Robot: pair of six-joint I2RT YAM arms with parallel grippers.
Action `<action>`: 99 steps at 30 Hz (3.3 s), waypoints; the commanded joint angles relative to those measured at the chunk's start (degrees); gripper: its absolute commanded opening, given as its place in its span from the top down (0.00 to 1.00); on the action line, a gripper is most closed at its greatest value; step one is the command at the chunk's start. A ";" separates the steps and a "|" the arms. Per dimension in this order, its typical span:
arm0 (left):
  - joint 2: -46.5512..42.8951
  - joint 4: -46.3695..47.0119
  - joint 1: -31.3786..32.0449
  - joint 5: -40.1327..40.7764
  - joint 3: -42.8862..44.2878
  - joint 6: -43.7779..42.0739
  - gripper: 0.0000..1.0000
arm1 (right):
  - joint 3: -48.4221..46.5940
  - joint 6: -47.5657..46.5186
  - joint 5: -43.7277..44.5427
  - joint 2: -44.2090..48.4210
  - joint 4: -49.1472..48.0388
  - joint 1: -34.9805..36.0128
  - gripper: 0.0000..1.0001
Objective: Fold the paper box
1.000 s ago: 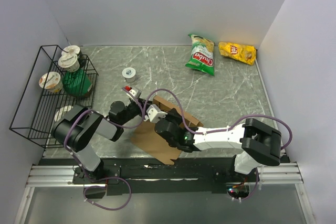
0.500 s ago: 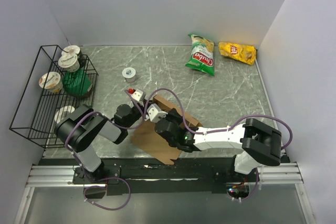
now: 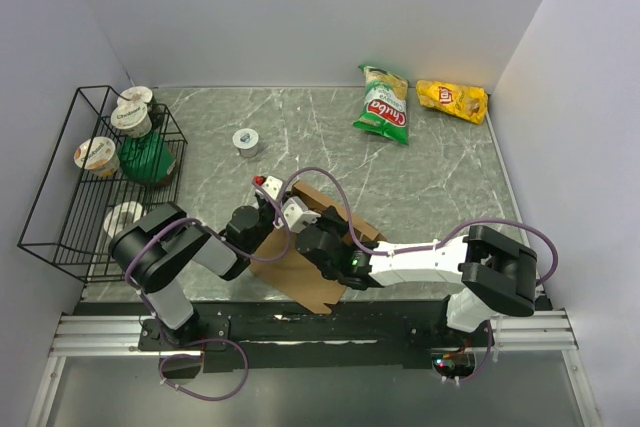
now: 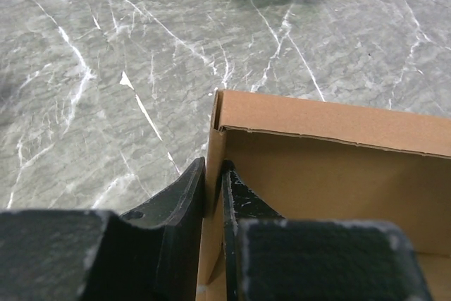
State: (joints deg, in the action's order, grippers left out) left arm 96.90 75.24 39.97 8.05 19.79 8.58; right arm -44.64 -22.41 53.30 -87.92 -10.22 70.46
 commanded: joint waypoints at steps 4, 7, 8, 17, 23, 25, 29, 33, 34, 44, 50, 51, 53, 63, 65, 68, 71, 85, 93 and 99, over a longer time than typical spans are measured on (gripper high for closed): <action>-0.40 2.63 -1.56 15.67 0.16 -3.83 0.99 | 4.13 6.07 -12.25 -2.26 12.59 1.70 1.00; -0.31 2.45 -1.56 18.05 -0.36 -3.48 0.99 | 4.39 6.07 -12.25 -2.08 12.42 1.79 1.00; -0.40 2.97 -1.56 18.48 -0.72 -3.66 0.99 | 4.30 6.07 -12.25 -1.91 12.33 1.70 1.00; -0.75 2.81 0.11 26.11 -0.63 -3.31 0.99 | 4.56 6.33 -11.90 -1.03 12.59 1.70 1.00; 0.30 5.79 1.87 23.43 -1.77 -4.01 0.97 | 4.39 6.16 -12.17 -1.29 12.15 1.70 1.00; -0.31 5.79 1.87 22.27 -2.82 -1.73 0.88 | 4.21 6.07 -12.34 -1.55 11.98 1.70 1.00; -2.42 5.80 1.78 18.15 -4.50 -0.14 0.62 | 4.12 6.07 -12.43 -1.47 11.80 1.79 1.00; -5.22 4.47 1.78 15.86 -5.11 1.52 0.44 | 4.39 5.89 -12.25 -0.76 11.80 1.79 1.00; -5.58 4.39 1.70 14.98 -5.29 1.70 0.42 | 4.48 5.98 -12.17 -0.41 11.97 1.79 1.00; -9.54 5.09 0.73 7.43 -9.24 2.32 0.12 | 4.74 6.07 -12.34 -0.15 11.80 1.79 1.00; -7.96 5.52 -1.55 0.57 -8.81 3.64 0.12 | 4.83 5.89 -12.25 0.20 11.63 1.79 1.00; -7.09 5.62 -2.17 -0.40 -8.46 3.90 0.13 | 4.92 5.89 -12.17 0.29 11.80 1.79 1.00; -6.03 5.09 -2.44 -0.58 -7.32 3.90 0.15 | 4.92 5.98 -12.25 0.47 11.80 1.70 1.00; 0.21 5.27 -2.61 -0.06 -2.57 3.11 0.27 | 5.09 5.89 -12.17 0.56 11.71 1.79 1.00; 0.57 4.91 -2.61 1.08 -2.13 3.02 0.33 | 5.09 6.06 -12.17 0.47 11.71 1.70 1.00; 0.74 5.18 -2.61 2.40 -2.56 2.76 0.39 | 5.09 6.07 -12.08 0.38 11.71 1.79 1.00; 0.22 4.30 -2.61 3.45 -3.17 2.67 0.41 | 5.09 5.98 -12.16 0.29 11.54 1.79 1.00; -1.54 1.84 -1.38 14.34 -4.67 3.64 0.73 | 5.27 6.15 -11.99 0.56 11.45 1.79 1.00; -5.06 -4.49 1.43 26.74 -3.97 4.25 0.91 | 5.36 6.07 -11.55 0.73 11.19 1.79 1.00; -3.04 -5.72 4.33 34.21 -2.04 3.03 0.94 | 5.79 6.33 -11.55 1.35 11.10 1.79 1.00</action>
State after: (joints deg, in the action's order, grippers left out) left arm 93.23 70.48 44.93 23.88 16.23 12.84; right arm -43.51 -21.45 47.00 -85.27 -12.56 71.11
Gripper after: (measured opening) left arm 0.135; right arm 0.008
